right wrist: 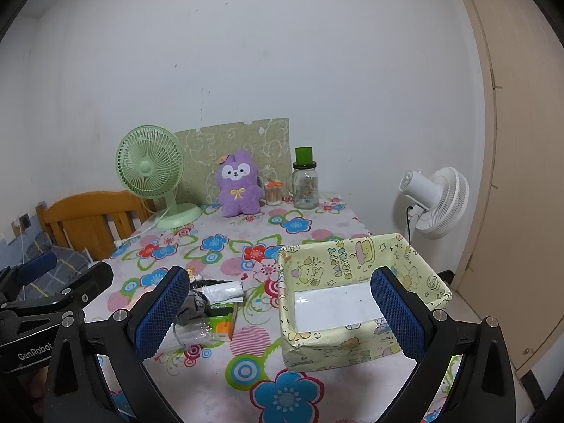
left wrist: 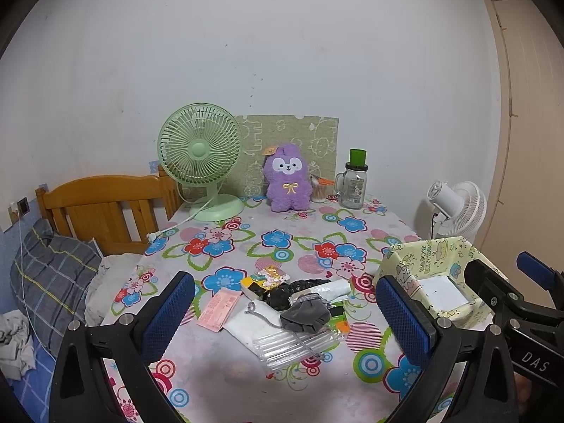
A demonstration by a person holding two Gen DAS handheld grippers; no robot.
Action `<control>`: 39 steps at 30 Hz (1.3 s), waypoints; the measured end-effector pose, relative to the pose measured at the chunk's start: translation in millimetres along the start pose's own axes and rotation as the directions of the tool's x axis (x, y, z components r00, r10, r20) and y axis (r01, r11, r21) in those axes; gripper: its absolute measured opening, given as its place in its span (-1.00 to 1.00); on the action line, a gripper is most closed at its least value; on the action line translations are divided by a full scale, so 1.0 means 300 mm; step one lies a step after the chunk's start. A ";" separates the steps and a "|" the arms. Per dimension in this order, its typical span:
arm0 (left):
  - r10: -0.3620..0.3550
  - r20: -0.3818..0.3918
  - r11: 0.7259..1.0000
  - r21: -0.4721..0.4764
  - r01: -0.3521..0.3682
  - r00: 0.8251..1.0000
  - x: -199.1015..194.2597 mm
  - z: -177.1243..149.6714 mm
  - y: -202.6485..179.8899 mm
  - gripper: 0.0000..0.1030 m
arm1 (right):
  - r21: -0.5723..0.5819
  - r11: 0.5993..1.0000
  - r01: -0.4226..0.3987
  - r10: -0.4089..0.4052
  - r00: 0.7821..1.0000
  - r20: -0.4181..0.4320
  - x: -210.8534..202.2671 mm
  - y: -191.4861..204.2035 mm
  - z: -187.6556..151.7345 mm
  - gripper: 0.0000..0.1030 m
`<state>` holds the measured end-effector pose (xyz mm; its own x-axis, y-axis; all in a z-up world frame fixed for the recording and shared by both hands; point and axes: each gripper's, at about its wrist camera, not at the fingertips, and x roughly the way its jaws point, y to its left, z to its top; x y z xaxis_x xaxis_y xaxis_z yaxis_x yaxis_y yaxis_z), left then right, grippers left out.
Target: Organize soft objects
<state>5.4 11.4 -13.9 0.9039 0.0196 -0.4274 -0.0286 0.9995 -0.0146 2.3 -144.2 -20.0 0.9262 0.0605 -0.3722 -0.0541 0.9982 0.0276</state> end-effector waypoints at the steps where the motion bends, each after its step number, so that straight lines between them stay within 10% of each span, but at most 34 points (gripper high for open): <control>1: 0.000 -0.001 1.000 -0.002 0.000 1.000 0.000 0.002 0.001 1.00 | 0.000 1.000 0.000 0.000 1.000 0.000 0.000 0.001 0.000 1.00; 39: 0.005 0.012 1.000 0.001 -0.005 1.000 -0.012 0.003 0.021 0.99 | -0.002 1.000 0.002 -0.002 1.000 -0.002 0.001 0.004 0.003 1.00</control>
<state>2.4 17.8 -11.8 0.9086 0.0253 -0.4169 -0.0330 0.9994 -0.0113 2.8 -143.1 -19.4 0.9256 0.0583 -0.3740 -0.0527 0.9983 0.0252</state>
